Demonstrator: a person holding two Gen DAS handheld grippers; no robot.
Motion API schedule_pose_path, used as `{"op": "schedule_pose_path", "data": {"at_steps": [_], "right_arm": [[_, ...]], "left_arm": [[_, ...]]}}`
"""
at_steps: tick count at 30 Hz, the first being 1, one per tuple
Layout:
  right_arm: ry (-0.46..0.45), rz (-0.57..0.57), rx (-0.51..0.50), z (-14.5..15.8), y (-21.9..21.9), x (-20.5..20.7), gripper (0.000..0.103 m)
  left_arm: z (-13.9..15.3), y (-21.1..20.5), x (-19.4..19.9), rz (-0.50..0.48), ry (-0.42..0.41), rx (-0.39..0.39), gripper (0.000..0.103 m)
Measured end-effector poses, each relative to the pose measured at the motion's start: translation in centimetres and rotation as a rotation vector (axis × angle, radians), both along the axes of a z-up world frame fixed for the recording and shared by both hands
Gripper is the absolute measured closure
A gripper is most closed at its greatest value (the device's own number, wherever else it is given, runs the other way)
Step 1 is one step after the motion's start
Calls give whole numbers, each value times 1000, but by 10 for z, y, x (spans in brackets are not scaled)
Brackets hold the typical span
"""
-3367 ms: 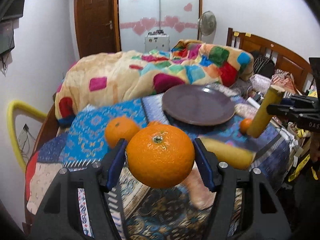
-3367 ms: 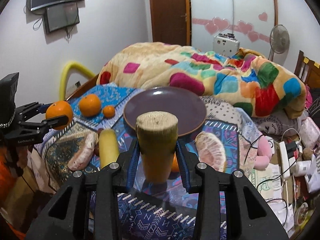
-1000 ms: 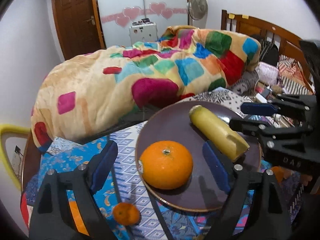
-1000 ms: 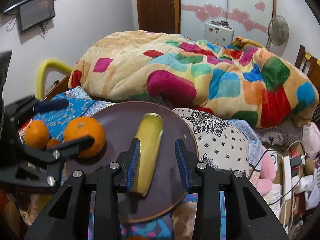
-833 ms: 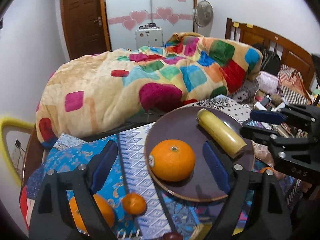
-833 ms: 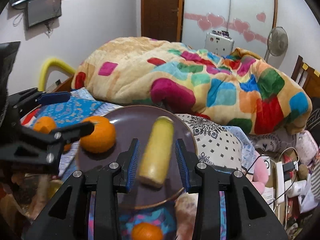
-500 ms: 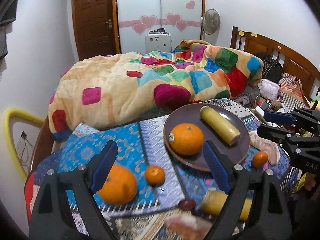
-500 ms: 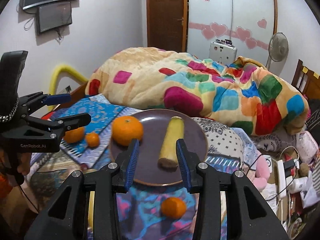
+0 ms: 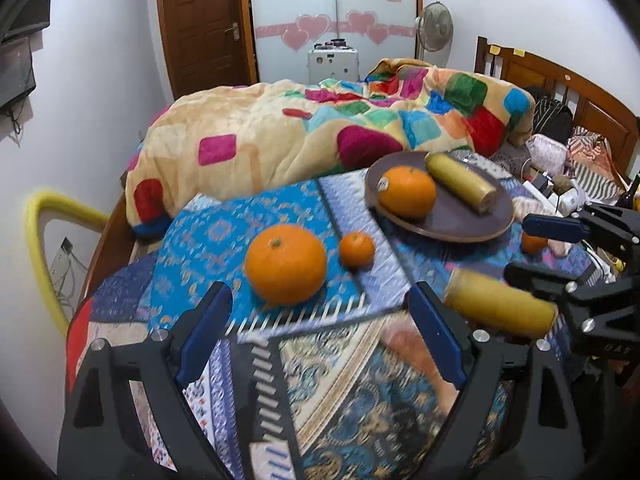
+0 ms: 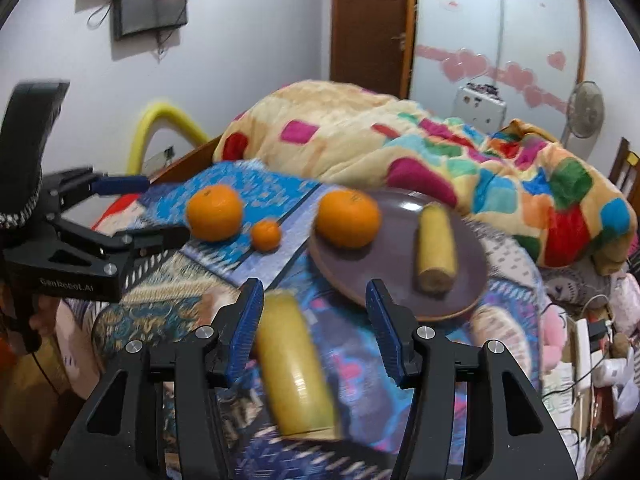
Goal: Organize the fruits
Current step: 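Grasp the second bamboo shoot with the right gripper while the left gripper grasps another large orange, then set the bamboo shoot on the purple plate with the right gripper while the left sets the orange there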
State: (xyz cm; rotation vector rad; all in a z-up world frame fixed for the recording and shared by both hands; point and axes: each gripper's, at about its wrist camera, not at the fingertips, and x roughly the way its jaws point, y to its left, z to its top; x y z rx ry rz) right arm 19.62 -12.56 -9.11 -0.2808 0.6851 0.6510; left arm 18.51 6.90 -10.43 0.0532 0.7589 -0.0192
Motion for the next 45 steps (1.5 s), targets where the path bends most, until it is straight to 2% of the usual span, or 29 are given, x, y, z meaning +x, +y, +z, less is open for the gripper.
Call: {"op": "schedule_pose_path", "data": {"at_steps": [4,13,16,19,22,28,31,39,42,44,45], "right_arm": [[9,22,-63,-20,16,0,53],[135,45,-57,-43,14,21,54],[181,58,-6,-41,8,24,66],[150,22,-21,-39,2,26,67],[158,6,-26,-40,-6,30,67],[171,30,-80,-48,-7,24,67],[148,38,-91,-49,-10,19,67],[148,44,-43,-49,-15,21,68],[152,43,-24,-49,-17,23,68],[154,42,-14,-49,-17,24,68],[154,42,-11,-49,-17,24,68]], "left_arm": [[-11,11,-7,13,31,-27,12],[-28,29,-4,48,62,-42,12],[-31,33,1,56,71,-61,12],[-32,33,8,55,68,-62,12],[-34,35,19,58,70,-60,12],[-36,35,45,53,76,-56,12],[-40,36,59,55,84,-53,12],[-48,33,78,52,101,-64,12],[-50,30,79,40,109,-56,22],[-50,27,78,28,110,-51,32],[-49,27,77,32,108,-43,34]]}}
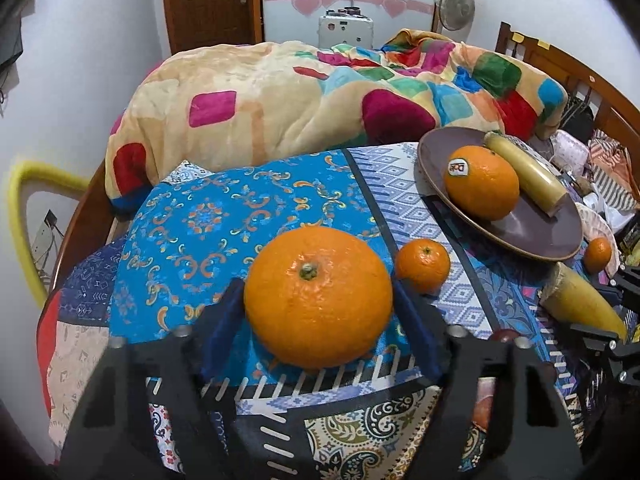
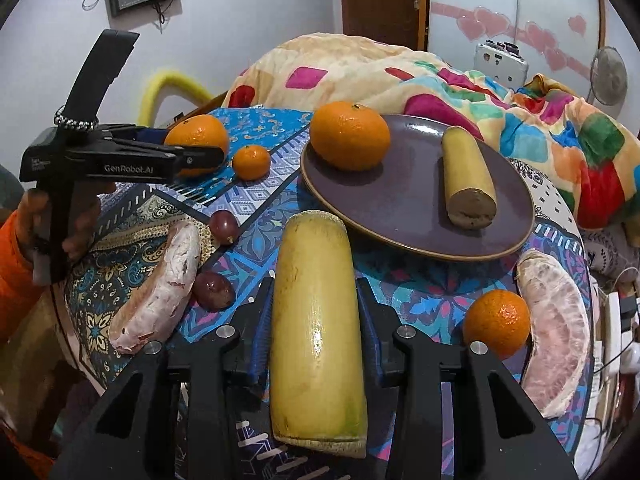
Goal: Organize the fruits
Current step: 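Set the bamboo shoot on the purple plate with the right gripper while the left sets the orange there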
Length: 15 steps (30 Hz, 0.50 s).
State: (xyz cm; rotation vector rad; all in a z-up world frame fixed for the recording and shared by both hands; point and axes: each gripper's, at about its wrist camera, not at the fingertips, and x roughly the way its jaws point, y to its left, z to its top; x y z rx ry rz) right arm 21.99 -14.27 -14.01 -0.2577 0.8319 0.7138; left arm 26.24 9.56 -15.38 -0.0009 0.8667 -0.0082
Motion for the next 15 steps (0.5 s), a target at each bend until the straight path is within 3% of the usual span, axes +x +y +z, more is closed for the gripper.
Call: {"op": "schedule_pose_path", "data": {"at_steps": [15], "right_arm": [[-32,-55,42,24,-23,-17,68]], "left_arm": [[23,-8,-37,-10,-20,-38,35]]}}
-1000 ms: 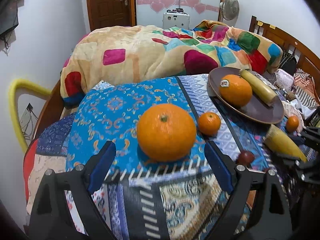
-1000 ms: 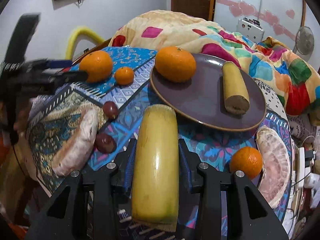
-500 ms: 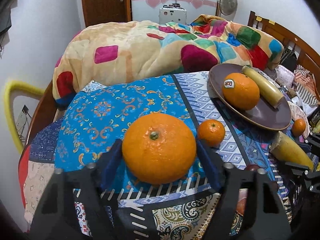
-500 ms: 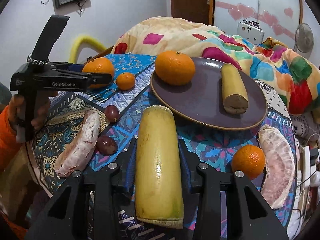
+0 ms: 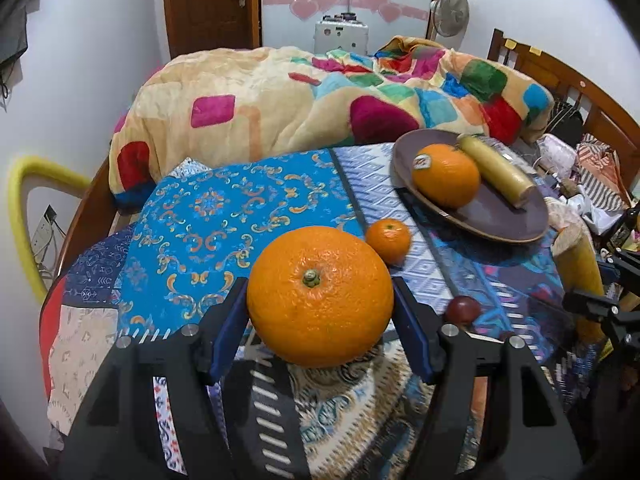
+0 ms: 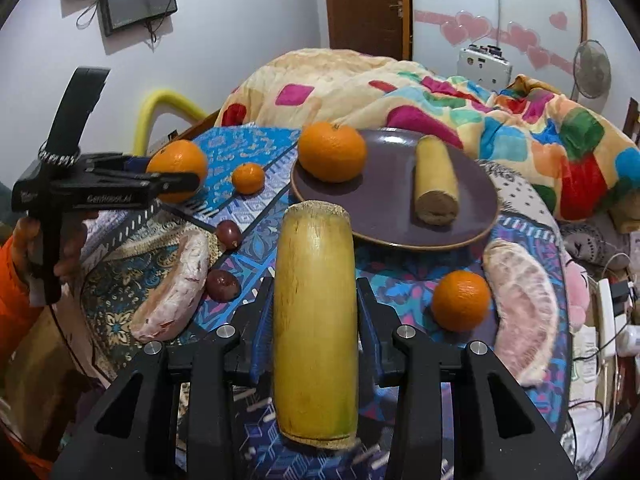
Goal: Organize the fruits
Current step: 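Set the bamboo shoot on the purple plate with the right gripper while the left sets the orange there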
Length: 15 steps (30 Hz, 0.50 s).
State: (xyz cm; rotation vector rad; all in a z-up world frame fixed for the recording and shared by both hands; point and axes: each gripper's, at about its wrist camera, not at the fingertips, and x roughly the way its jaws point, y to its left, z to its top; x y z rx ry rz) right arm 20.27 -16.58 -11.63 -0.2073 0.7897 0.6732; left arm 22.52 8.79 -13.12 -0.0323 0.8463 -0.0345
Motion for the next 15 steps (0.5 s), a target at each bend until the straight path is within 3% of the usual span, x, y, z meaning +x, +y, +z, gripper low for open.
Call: {"op": "schedule_pose_path", "data": {"at_steps": [15], "right_arm": [[-111,-73,62,47,-37,-17,68]], "left_arm": [[49,-42,-25,-57,-111,7,35]]}}
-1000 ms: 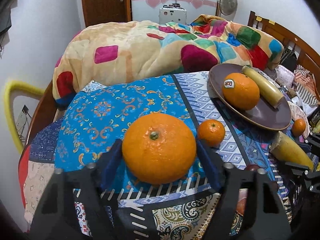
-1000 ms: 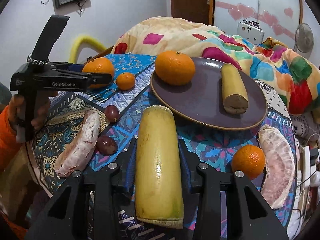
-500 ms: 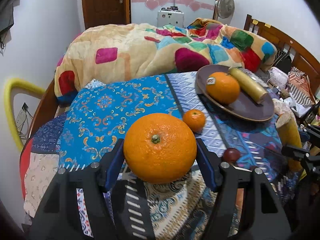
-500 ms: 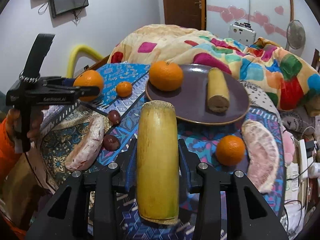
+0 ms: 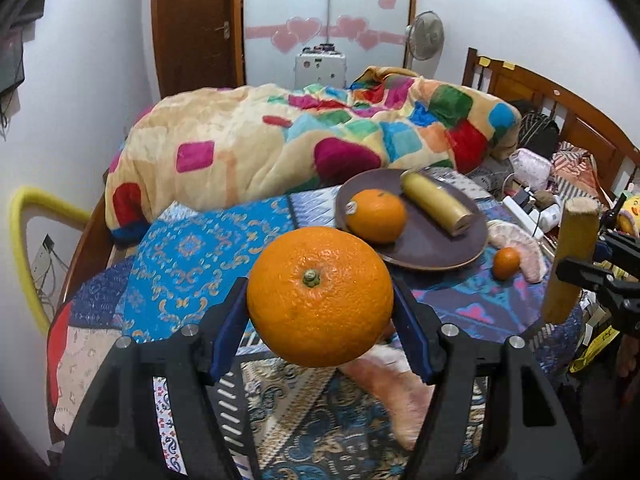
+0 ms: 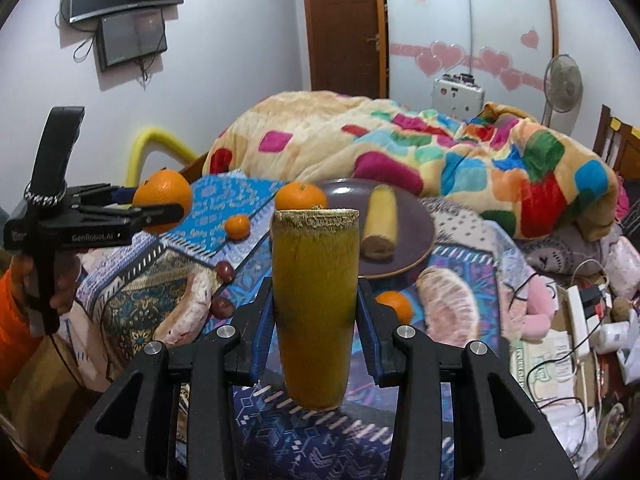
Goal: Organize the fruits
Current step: 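Set the bamboo shoot on the purple plate with the right gripper while the left sets the orange there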
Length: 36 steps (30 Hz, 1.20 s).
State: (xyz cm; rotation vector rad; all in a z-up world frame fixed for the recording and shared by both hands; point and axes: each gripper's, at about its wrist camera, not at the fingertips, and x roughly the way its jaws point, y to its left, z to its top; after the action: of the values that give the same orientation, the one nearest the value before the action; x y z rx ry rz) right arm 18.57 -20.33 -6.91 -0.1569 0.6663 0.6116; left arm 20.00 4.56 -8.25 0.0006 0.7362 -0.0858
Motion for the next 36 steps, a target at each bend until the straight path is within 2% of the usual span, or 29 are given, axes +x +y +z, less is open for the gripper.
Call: {"op": "schedule_pose_path", "data": {"at_steps": [6,18,27,36], "right_arm": [[-30,-18,18,9,-8,7,68],[-49,-14,46,11,-7,35,68],[-18,11,43,3,17,66,68],[49,9,8,-23,42,100,68]], "left_arm": [[9,-21,3,-37,-32,-14,35],[-2,-45,34,-82,-23,-45,35],[-7,-35,54,-75,-32,-48,35],[-21,-27,63,-75,-15,-51,35]]}}
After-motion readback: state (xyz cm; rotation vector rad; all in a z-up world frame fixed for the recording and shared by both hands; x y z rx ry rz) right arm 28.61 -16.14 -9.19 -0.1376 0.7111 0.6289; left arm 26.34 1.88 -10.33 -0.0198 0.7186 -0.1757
